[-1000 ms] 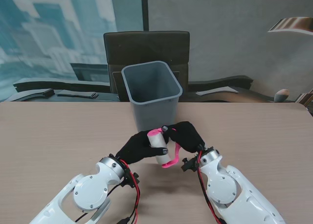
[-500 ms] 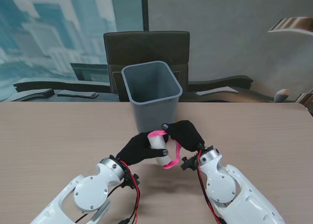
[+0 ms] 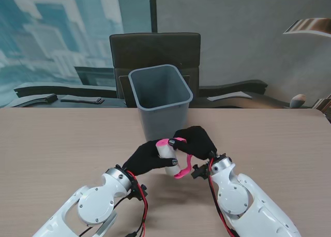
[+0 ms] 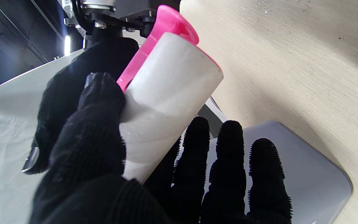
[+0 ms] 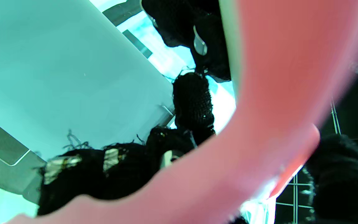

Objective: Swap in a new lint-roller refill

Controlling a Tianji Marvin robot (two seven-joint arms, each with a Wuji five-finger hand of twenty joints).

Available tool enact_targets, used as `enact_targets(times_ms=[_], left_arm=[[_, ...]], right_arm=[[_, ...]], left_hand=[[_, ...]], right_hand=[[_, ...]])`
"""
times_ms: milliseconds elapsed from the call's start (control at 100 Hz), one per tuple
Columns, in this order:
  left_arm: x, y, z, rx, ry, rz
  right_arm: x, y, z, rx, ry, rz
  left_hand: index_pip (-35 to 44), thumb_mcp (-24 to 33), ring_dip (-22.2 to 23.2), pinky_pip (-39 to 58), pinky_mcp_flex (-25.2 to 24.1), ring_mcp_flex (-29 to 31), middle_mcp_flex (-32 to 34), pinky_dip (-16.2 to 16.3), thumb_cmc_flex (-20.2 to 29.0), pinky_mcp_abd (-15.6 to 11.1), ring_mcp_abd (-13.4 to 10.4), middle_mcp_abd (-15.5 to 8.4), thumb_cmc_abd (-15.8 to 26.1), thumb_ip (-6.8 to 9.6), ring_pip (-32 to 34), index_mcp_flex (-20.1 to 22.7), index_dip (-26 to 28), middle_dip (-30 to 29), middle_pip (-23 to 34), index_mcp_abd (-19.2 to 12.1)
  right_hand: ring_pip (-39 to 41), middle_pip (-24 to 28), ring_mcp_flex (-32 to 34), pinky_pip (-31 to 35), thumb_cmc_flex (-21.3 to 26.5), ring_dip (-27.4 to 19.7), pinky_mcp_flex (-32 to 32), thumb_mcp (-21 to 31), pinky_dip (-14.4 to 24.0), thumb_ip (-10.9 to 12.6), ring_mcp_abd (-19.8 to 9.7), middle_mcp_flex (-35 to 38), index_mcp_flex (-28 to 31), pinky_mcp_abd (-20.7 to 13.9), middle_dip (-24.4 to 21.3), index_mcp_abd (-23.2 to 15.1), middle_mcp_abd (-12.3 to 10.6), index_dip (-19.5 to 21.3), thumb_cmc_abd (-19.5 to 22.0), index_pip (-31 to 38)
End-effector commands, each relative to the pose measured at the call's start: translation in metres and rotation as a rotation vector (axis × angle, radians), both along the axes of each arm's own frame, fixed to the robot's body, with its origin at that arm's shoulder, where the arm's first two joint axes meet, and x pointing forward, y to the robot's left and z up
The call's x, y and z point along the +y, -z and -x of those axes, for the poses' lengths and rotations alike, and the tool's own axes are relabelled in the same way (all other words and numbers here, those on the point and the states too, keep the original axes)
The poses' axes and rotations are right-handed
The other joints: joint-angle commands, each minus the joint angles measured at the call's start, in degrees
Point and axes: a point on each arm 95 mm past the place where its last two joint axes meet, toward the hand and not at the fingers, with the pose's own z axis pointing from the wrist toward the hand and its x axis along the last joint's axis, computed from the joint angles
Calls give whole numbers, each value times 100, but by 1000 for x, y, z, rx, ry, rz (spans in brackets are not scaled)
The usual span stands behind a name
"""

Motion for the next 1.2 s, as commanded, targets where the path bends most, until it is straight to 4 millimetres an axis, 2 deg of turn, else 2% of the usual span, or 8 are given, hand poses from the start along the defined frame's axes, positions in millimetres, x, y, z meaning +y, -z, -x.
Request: enact_targets(times_ms=[0,200,1190], left_arm=[[-2,3,4,12,15,0],[-2,3,4,13,15,4],[1,-4,3,9,-50,25]], right_arm=[[4,-5,0,-11,-14,-1],[5,-4,0,-14,-14,2],[-1,-6,1,-36,11,18]], left_hand=[[1010,721,103,133,2,42,61,-28,765,-50,-22,-16,670,337,85,553,205,169,-22,-727],[1009,721,103,133,2,39,64,-27,765,-50,-25,-21,676,336,85,547,204,170,-19,-731],[1041,684,115,164,-3,7,5,-13,796,-90,-41,-29,720,326,118,488,172,181,20,-718]], right_hand=[[747,618,-174,1139,249,375,315,214,52,-116,-1276,442,103,-1124,66,672,535,-45,-414,-61],[751,617,-176,1139,494,364,316,295,23,-53,-1207,441,106,-1154,48,640,519,-44,-685,-50],[742,621,-174,1139,455,334,317,427,-24,-48,-1259,440,85,-1193,27,665,511,-62,-450,-64]])
